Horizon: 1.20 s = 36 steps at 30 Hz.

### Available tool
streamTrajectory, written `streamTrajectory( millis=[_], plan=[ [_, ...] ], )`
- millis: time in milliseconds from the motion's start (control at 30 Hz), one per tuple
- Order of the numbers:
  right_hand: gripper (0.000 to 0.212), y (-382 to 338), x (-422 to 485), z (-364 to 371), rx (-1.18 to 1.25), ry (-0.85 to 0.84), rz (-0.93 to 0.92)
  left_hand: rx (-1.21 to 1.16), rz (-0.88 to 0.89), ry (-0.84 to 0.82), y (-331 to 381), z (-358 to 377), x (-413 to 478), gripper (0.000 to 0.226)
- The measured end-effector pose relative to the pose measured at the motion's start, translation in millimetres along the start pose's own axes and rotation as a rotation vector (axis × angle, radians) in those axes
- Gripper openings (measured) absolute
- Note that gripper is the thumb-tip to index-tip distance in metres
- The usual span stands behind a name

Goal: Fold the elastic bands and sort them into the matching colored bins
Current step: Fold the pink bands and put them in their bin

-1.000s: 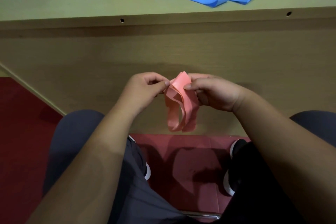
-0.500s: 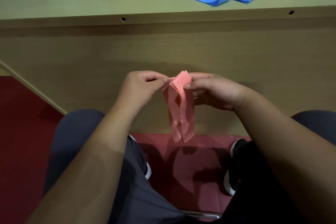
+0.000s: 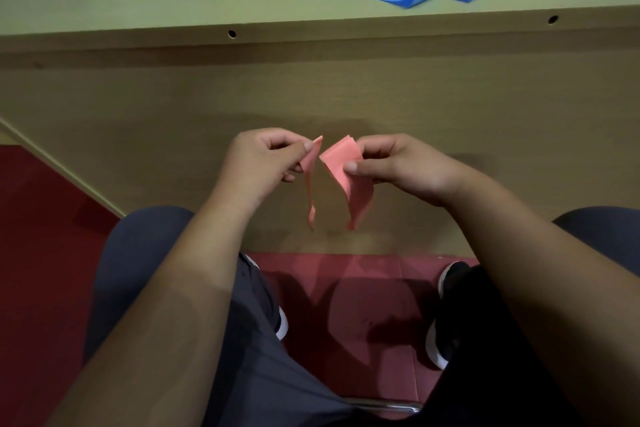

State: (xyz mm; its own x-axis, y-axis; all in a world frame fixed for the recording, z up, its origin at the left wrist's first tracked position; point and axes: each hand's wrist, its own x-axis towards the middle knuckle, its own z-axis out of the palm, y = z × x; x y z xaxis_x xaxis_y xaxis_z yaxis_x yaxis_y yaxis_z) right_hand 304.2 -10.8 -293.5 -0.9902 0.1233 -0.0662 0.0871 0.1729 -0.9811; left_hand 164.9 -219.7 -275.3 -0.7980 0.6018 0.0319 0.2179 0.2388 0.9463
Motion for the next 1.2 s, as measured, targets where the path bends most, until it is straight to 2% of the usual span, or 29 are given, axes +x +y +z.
streamTrajectory(
  millis=[233,600,833,1200],
  plan=[
    [0.025,4,3,14,-0.009,-0.041,0.047,-0.117,-0.075,-0.079,4,7,-6,0.008],
    [0.018,5,4,19,0.047,0.045,0.087,-0.360,-0.231,-0.207,5,10,-8,0.018],
    [0.022,3,2,20,0.041,0.048,0.085,-0.414,-0.298,-0.216,5,11,-7,0.025],
    [0.015,4,5,23,0.032,0.112,0.080,-0.517,-0.407,-0.246,3,12,-6,0.030]
  ],
)
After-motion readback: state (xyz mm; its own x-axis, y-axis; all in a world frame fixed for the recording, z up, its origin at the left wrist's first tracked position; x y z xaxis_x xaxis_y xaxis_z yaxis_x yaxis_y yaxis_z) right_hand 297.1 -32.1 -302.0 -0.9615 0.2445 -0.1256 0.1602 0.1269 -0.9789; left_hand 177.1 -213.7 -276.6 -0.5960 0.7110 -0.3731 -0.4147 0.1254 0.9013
